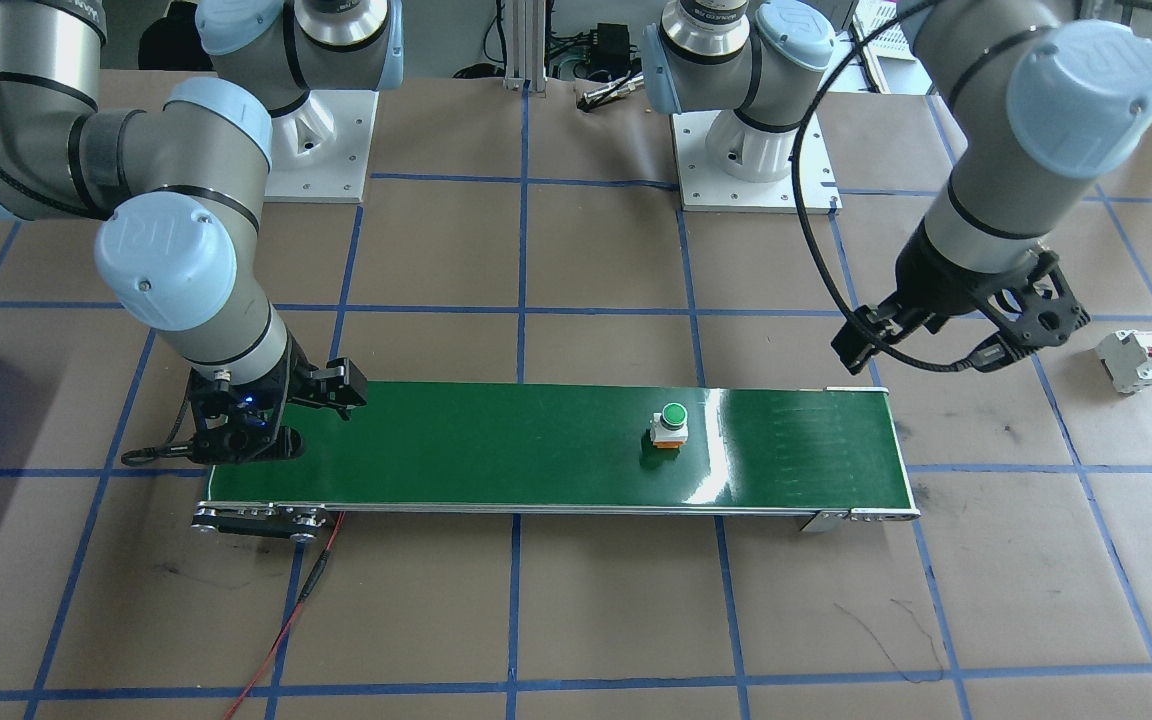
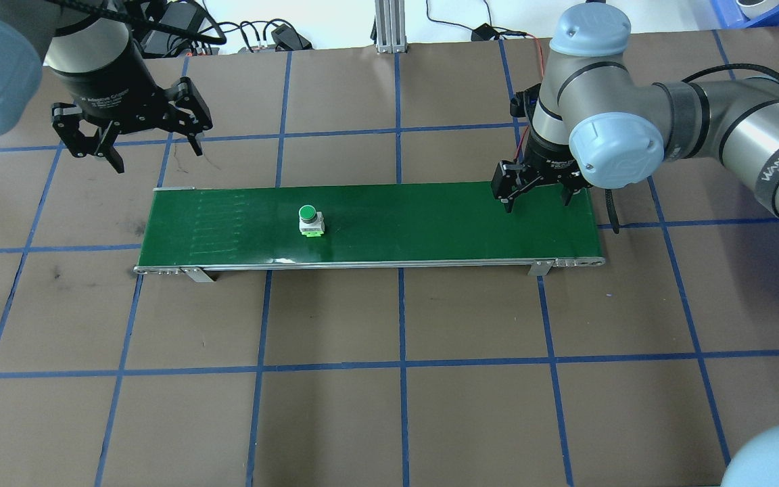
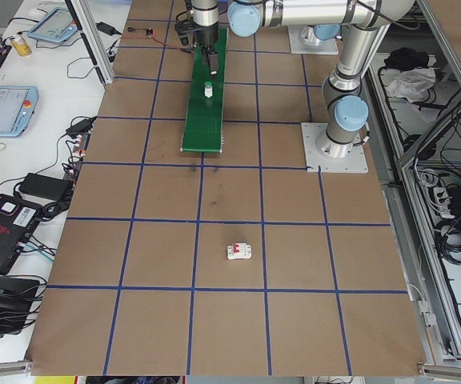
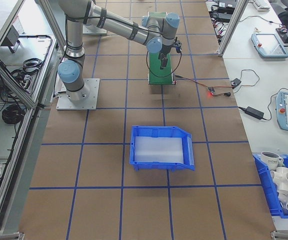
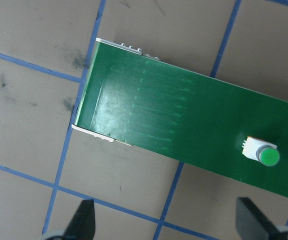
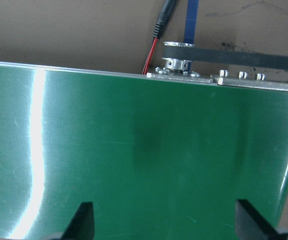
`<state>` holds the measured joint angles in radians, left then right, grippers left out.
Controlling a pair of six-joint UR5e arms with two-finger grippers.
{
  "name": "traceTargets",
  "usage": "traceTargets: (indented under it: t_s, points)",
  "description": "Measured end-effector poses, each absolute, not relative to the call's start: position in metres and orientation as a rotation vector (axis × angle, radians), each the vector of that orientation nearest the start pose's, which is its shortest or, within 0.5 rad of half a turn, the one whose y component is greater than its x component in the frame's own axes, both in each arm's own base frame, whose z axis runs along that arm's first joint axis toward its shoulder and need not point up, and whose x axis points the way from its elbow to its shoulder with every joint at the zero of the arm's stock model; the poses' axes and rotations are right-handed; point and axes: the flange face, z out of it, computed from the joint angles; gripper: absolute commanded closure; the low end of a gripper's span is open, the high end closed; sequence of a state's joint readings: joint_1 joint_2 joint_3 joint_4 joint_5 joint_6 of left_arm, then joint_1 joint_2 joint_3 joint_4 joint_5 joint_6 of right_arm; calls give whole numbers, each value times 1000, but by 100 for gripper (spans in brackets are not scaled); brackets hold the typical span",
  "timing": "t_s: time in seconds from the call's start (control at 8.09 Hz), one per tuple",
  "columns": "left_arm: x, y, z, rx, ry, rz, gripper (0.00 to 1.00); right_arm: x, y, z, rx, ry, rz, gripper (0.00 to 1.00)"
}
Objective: Move button from left to right
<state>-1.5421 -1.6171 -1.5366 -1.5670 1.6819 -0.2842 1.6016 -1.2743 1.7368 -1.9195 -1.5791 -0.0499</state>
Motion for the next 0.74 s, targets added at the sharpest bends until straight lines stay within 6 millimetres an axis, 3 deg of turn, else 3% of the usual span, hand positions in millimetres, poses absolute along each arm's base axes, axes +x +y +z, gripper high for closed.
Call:
traceTargets:
  t_s: [0.25,0.37,0.49,0.74]
  points:
    - [-147,-483,518,-346,3015,-53,0,150,-555,277,-121,3138,201,0]
    - [-154,-469,531,-322,3021,-82,0,151,-553,275,-114,3118,209,0]
    - [-157,-460,539,-313,3029,-101,0,153,-553,274,-88,3068,208,0]
    - [-167,-458,537,-315,3111,-77,0,135,-557,279,35,2927,196,0]
